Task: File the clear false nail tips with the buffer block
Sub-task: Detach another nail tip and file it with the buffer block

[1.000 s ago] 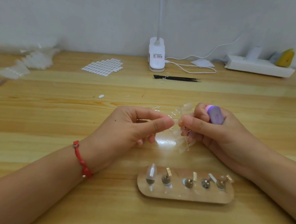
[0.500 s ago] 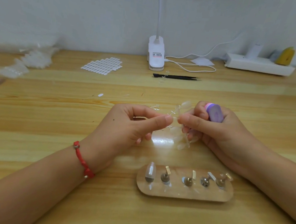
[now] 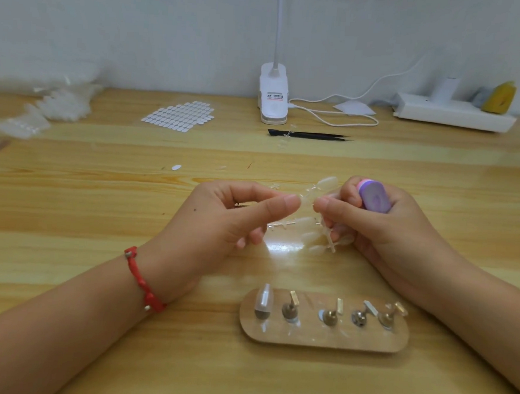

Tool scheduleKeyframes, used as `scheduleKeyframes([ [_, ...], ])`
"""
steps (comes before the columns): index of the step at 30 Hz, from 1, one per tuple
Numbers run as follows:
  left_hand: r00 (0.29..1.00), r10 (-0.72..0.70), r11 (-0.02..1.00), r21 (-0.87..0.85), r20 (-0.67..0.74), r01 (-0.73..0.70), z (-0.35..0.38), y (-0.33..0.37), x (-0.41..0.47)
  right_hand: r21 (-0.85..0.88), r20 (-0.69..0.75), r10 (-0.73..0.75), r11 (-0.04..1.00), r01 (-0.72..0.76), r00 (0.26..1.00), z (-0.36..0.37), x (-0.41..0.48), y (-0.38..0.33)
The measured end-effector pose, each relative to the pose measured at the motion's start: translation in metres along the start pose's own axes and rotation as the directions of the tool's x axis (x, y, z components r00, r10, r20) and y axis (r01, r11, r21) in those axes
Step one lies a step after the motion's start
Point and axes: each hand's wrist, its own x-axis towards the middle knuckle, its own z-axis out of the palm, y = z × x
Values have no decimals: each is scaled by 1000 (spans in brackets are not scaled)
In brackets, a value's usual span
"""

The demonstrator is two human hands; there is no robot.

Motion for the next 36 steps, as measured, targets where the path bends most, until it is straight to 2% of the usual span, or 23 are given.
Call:
scheduleKeyframes([
  [5,1000,8,995,-97,-19,-9,-3,0,1,-195,-72,31,980,-44,997,4,1,1],
  [8,1000,13,995,-99,-17,-15,-3,-1,1,63,-19,161,985,-159,987,2,2,-4],
  [11,1000,18,996,-87,-9,-19,-3,-2,1,107,82,187,975,-195,979,2,1,-8],
  [17,1000,22,998,-54,-15,-23,0,-3,1,143,95,144,977,-157,985,2,-1,-2],
  [20,999,41,997,-60,-7,-42,1,-2,1,71,158,88,992,-100,983,3,-3,1],
  [24,998,65,998,-22,25,-64,2,-1,-1,0,174,68,998,-69,982,3,-6,2],
  [29,994,97,995,21,46,-98,2,-1,-2,18,166,23,999,-27,986,5,-8,1],
  [36,993,78,997,-22,83,-77,2,-1,-1,-2,174,27,1000,-27,984,8,-9,-1],
])
